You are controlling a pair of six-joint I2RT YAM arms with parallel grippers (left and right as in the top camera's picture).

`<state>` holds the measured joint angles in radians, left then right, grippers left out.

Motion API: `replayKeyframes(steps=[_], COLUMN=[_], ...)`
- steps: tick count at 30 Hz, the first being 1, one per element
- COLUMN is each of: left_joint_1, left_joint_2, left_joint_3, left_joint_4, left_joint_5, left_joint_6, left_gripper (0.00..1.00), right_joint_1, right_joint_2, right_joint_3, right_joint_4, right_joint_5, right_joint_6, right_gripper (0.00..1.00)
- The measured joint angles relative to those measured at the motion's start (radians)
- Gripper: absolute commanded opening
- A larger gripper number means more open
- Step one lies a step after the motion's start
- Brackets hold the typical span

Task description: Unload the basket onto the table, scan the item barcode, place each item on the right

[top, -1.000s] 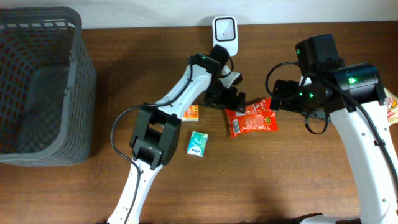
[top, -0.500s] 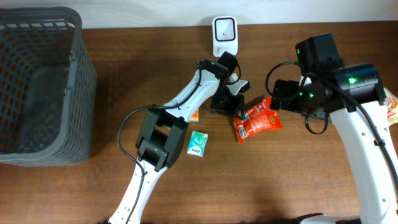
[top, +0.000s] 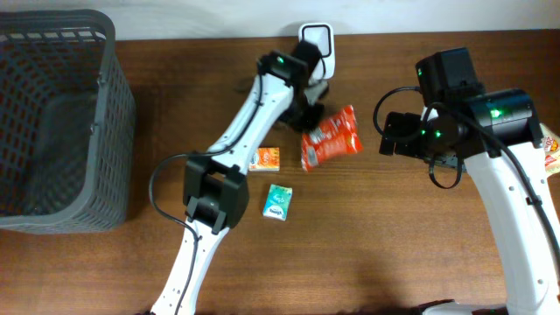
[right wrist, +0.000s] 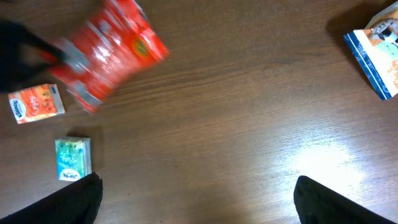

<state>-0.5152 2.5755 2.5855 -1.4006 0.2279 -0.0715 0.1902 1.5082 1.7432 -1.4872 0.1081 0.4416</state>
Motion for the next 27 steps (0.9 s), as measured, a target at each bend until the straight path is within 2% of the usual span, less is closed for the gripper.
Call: replayKeyframes(steps=[4, 10, 17, 24, 27], left_joint_1=[0.004, -0.025, -0.080, -0.162, -0.193], left_joint_2=[0.000, 0.000, 0.002, 0.003, 0.020], left_joint_3=[0.140, 0.159, 0.159, 0.134, 0.095], left_joint_4=[-0.013, -0.011, -0.027, -0.068, -0.070], left_joint_5=[-0.237, -0.655, -0.923, -0.950, -0.941], left_joint_6=[0.000, -0.031, -0.106, -0.141, -0.174], left_gripper=[0.00, 0.00, 0.00, 0.00, 0.08], right_joint_1=[0.000, 0.000, 0.000, 0.000, 0.000], right_joint_2=[0.000, 0.002, 0.014, 0.017, 0.017], right_joint_3=[0.000, 0.000, 0.000, 0.000, 0.000], right_joint_4=[0.000, 0.000, 0.000, 0.000, 0.000], right_joint_5=[0.000, 0.000, 0.000, 0.001, 0.031], right_joint_6=[0.000, 0.000, 0.000, 0.000, -0.001], right_gripper=[0.98, 0.99, 0.99, 0.98, 0.99])
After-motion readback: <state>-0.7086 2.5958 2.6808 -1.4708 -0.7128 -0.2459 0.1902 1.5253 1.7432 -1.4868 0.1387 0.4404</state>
